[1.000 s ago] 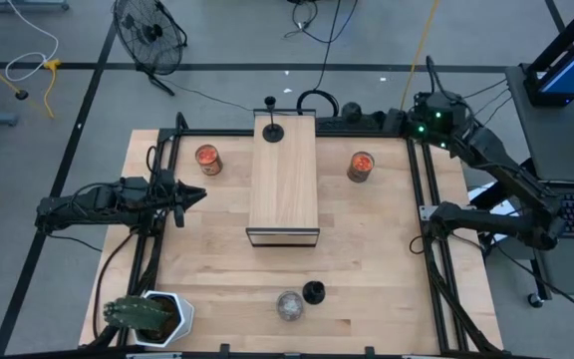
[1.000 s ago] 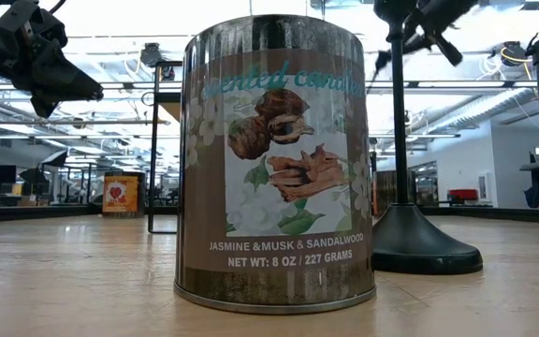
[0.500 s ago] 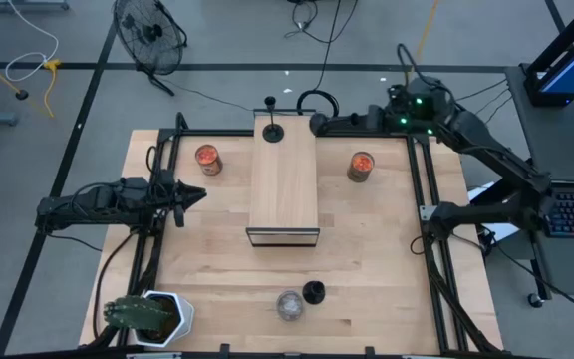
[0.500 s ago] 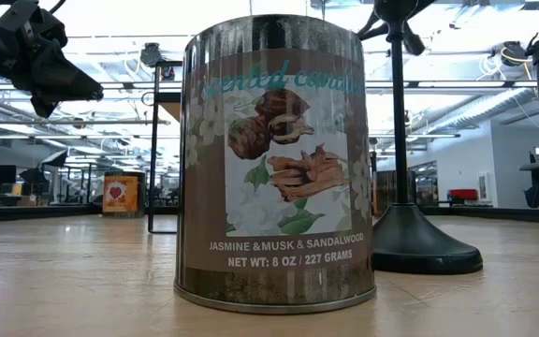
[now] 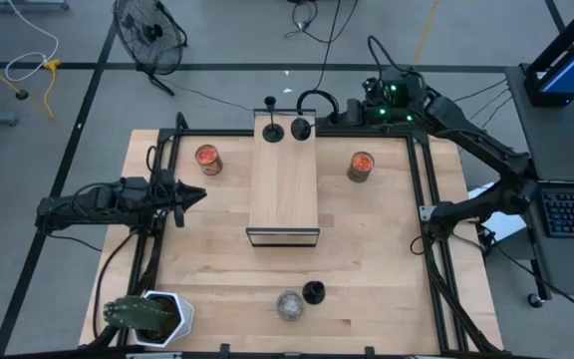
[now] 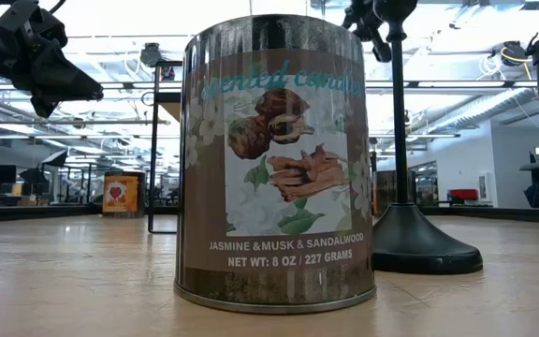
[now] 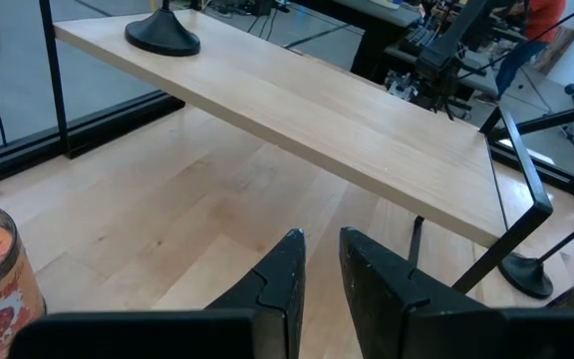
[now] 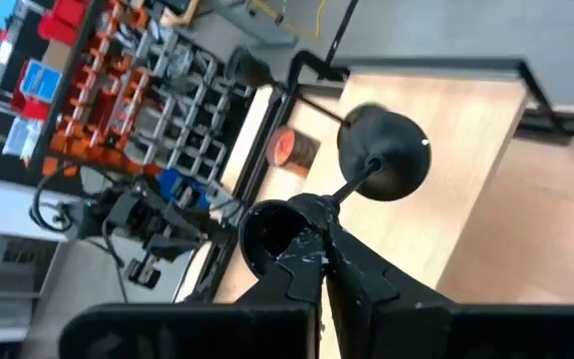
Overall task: Pick & Place candle stick holders
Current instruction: Put the top black candle holder on the shelf aligned with the other black candle holder
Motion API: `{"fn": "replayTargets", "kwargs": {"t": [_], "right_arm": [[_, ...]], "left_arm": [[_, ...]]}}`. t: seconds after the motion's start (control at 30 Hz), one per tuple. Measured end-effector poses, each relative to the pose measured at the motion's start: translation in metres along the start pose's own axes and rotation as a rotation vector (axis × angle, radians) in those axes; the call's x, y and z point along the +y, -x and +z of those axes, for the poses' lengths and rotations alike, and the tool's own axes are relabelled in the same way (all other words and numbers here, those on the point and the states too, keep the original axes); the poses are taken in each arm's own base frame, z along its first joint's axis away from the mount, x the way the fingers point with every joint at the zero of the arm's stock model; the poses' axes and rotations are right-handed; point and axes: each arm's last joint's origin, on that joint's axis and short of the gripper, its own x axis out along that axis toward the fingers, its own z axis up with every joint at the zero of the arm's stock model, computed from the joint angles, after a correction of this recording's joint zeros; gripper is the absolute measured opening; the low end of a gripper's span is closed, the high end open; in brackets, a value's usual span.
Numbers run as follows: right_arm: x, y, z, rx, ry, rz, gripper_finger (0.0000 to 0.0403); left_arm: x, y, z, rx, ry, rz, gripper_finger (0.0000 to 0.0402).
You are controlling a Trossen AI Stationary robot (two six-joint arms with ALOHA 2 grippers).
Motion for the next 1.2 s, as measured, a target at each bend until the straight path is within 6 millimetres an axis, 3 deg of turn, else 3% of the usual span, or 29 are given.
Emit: {"fn": "replayTargets", "kwargs": {"t": [0.33, 1.2], "right_arm": [[-0.009, -0.018, 0.003, 0.045, -0.019, -0.017, 0.0], [-0.013, -0.017, 0.006, 0.025, 0.027, -0.049, 0.0]], "left_arm": [[0.0, 0.0, 0.0, 0.0, 0.001, -0.001, 0.0072], [0.0, 0.0, 0.0, 0.001, 0.003, -0.003, 0.0072]]}}
